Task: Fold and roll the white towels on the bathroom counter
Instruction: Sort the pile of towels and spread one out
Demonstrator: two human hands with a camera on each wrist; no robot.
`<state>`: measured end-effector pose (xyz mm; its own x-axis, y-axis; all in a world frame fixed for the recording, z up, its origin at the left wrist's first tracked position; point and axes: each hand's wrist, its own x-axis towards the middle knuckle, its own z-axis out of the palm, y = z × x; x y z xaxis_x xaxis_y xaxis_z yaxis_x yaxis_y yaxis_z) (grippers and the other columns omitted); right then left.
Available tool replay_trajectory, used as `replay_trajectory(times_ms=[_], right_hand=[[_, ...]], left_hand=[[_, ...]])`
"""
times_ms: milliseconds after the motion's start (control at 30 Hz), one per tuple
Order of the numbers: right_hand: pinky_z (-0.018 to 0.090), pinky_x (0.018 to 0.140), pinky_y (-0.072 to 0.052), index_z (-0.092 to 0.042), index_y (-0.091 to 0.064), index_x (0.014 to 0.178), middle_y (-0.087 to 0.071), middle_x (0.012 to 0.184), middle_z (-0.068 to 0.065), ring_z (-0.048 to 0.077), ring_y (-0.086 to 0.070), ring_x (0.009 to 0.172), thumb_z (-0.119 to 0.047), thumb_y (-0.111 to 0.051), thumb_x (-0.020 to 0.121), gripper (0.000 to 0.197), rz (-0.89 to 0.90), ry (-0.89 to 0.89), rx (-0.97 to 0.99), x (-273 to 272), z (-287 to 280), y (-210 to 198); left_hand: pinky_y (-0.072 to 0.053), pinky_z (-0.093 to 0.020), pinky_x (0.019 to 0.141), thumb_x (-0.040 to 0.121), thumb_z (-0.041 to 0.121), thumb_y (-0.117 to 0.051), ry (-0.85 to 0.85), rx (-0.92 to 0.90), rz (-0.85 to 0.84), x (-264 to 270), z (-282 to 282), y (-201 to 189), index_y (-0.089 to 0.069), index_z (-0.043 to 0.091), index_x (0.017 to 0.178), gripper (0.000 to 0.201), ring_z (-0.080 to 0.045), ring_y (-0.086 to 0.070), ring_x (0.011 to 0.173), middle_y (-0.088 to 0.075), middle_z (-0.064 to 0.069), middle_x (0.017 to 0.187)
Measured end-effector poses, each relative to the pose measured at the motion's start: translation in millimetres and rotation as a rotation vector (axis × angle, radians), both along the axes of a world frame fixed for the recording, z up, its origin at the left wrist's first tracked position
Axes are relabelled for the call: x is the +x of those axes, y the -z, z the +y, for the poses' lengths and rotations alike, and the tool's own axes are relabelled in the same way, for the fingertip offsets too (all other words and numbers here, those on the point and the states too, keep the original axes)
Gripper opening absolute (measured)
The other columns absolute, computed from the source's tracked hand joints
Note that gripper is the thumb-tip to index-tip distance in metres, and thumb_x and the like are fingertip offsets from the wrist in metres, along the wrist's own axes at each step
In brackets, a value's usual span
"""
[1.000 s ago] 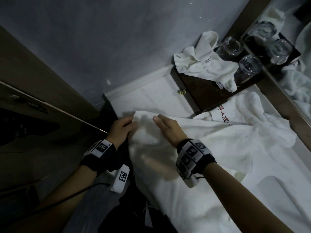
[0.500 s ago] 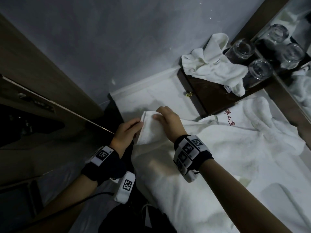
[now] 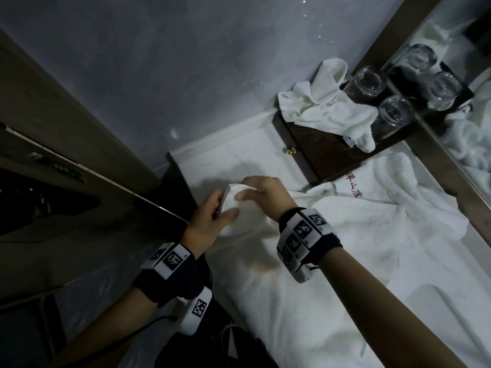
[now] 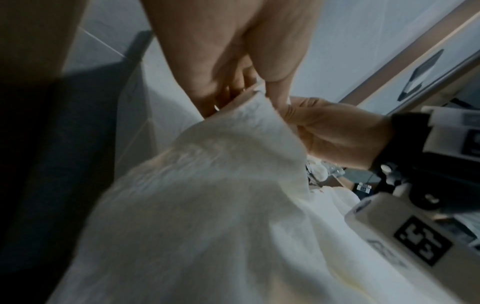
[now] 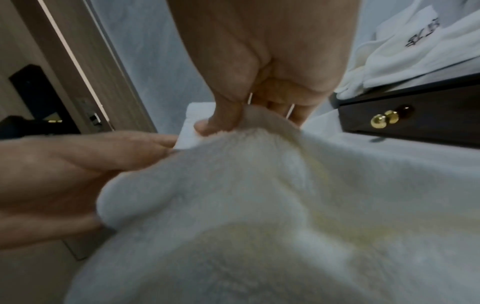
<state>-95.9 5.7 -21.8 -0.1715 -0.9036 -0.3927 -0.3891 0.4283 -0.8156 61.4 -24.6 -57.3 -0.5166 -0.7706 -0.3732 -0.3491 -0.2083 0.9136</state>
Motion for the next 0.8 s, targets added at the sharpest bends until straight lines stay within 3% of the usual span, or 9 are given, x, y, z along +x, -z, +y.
replay_trajectory(times_ms=[67,133,200,233,300,433,600,700,800], right_hand=[[0.021,0.071,-0.038,-0.007,-0.064,0.077,-0.059,0.076,0.002,0.013,-0.052,0.074,-0.015,-0.07,0.078,0.01,-0.066,0.132,-0.085,-5.4,0.7,-3.3],[0.016,0.065,-0.037,-0.014,-0.062,0.07,-0.057,0.067,-0.007,0.005,-0.051,0.066,-0.017,-0.07,0.078,0.011,-0.067,0.251,-0.148,-12.3,-2.4,-5.8],[0.016,0.068,-0.033,-0.019,-0.064,0.069,-0.054,0.06,-0.018,0.0,-0.048,0.066,-0.022,-0.069,0.079,0.013,0.068,0.306,-0.213,-20.7,-6.0,-6.7],[0.021,0.074,-0.028,-0.017,-0.068,0.073,-0.056,0.064,-0.018,0.005,-0.046,0.074,-0.028,-0.068,0.08,0.013,0.204,0.315,-0.24,-25.6,-7.1,-6.8],[0.026,0.077,-0.021,-0.016,-0.072,0.087,-0.065,0.085,-0.006,0.017,-0.045,0.089,-0.038,-0.065,0.081,0.024,0.463,0.323,-0.23,-33.5,-8.2,-8.7],[0.039,0.081,-0.046,-0.013,-0.07,0.097,-0.066,0.1,0.009,0.03,-0.059,0.093,-0.033,-0.062,0.085,0.024,0.395,0.395,-0.202,-37.3,-12.0,-11.2],[0.034,0.074,-0.043,-0.005,-0.062,0.108,-0.061,0.104,0.02,0.034,-0.059,0.094,-0.018,-0.049,0.094,0.023,0.525,0.379,-0.184,-34.7,-12.2,-6.4],[0.035,0.096,-0.044,-0.006,-0.057,0.121,-0.06,0.116,0.021,0.03,-0.058,0.109,-0.004,-0.05,0.092,0.03,0.308,0.31,-0.161,-31.0,-2.8,-0.2],[0.022,0.097,-0.04,-0.009,-0.051,0.129,-0.057,0.123,0.018,0.026,-0.055,0.116,-0.003,-0.055,0.09,0.04,0.164,0.316,-0.11,-26.7,19.7,5.0]], left_hand=[[-0.05,-0.039,0.086,0.081,0.029,-0.067,0.016,0.031,-0.07,3.5,6.2,3.7,-0.054,0.008,0.103,0.033,-0.027,-0.062,0.096,-0.065,-0.016,0.099],[-0.05,-0.029,0.085,0.084,0.031,-0.065,0.062,-0.005,-0.124,11.0,12.7,6.0,-0.059,0.006,0.099,0.03,-0.016,-0.064,0.088,-0.068,-0.016,0.093],[-0.049,-0.011,0.073,0.085,0.022,-0.063,0.092,-0.034,-0.105,21.2,16.0,9.3,-0.063,0.002,0.097,0.023,0.001,-0.062,0.074,-0.07,-0.004,0.08],[-0.046,-0.006,0.067,0.085,0.02,-0.063,0.097,-0.026,-0.104,27.1,16.2,10.9,-0.063,0.001,0.095,0.021,0.008,-0.06,0.067,-0.068,0.006,0.073],[-0.042,-0.001,0.063,0.085,0.021,-0.064,0.125,-0.002,-0.125,41.3,15.1,13.8,-0.064,0.009,0.092,0.014,0.014,-0.058,0.066,-0.065,0.012,0.071],[-0.037,0.004,0.064,0.09,0.025,-0.056,0.18,-0.052,-0.213,69.8,22.2,24.0,-0.056,0.029,0.096,0.008,0.022,-0.055,0.073,-0.06,0.018,0.08],[-0.041,-0.003,0.058,0.094,0.021,-0.049,0.153,-0.039,-0.241,102.5,40.2,38.1,-0.054,0.031,0.075,0.022,0.012,-0.057,0.063,-0.063,0.012,0.064],[-0.039,-0.007,0.055,0.096,0.017,-0.045,0.096,0.01,-0.239,117.2,50.3,43.9,-0.053,0.027,0.074,0.026,0.007,-0.054,0.061,-0.057,0.008,0.062],[-0.04,-0.019,0.062,0.097,0.015,-0.041,0.08,0.022,-0.271,126.4,63.4,46.9,-0.05,0.03,0.086,0.02,-0.005,-0.053,0.073,-0.055,0.009,0.076]])
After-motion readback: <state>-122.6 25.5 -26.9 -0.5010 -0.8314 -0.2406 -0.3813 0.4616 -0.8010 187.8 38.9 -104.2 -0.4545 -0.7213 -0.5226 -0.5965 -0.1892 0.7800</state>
